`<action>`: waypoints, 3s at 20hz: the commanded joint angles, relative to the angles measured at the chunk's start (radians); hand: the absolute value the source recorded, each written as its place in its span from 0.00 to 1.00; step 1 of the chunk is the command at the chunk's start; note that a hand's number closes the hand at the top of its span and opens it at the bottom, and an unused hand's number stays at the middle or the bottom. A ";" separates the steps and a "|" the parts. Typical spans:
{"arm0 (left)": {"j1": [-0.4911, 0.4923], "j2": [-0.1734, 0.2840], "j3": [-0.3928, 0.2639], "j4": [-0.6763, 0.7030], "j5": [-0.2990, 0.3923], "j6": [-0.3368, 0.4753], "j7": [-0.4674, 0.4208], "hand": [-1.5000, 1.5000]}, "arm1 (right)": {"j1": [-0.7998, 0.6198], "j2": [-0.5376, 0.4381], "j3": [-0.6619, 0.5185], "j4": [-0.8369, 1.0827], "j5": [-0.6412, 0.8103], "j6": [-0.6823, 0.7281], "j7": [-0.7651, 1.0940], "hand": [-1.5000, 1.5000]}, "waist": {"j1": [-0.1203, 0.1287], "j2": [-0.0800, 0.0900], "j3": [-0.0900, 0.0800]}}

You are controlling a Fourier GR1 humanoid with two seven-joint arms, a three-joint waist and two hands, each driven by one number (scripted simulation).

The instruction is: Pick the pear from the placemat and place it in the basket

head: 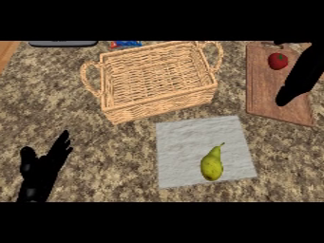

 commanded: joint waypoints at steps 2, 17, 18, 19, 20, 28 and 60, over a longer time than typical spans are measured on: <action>0.016 -0.030 -0.031 0.068 -0.033 0.021 0.033 0.50 | -0.034 -0.047 0.018 -0.033 -0.124 0.154 0.171 0.00 | -0.010 0.004 -0.007; -0.003 -0.055 0.006 0.104 -0.048 -0.011 0.023 0.50 | 0.221 0.048 0.050 -0.189 0.002 -0.053 0.068 0.00 | -0.002 0.009 -0.005; 0.014 -0.046 -0.011 -0.018 -0.046 0.009 0.114 0.50 | 0.240 0.077 0.046 -0.213 0.023 -0.100 0.076 0.00 | 0.002 0.007 -0.004; 0.026 -0.049 0.001 0.035 -0.046 -0.012 0.061 0.50 | 0.224 0.083 0.036 -0.193 0.026 -0.071 0.080 0.00 | 0.005 0.009 -0.005; -0.032 -0.011 0.063 0.099 -0.008 -0.055 0.054 0.50 | 0.301 0.078 0.045 -0.266 0.056 -0.119 0.061 0.00 | -0.008 0.008 -0.005; 0.047 -0.032 0.027 0.015 -0.056 -0.033 0.074 0.50 | 0.355 0.145 0.083 -0.200 0.166 -0.058 0.044 0.00 | 0.007 0.009 -0.005; -0.048 -0.106 0.108 0.032 -0.126 -0.065 0.123 0.50 | 0.534 0.462 0.101 0.002 0.652 -0.107 -0.178 0.00 | 0.009 0.012 -0.004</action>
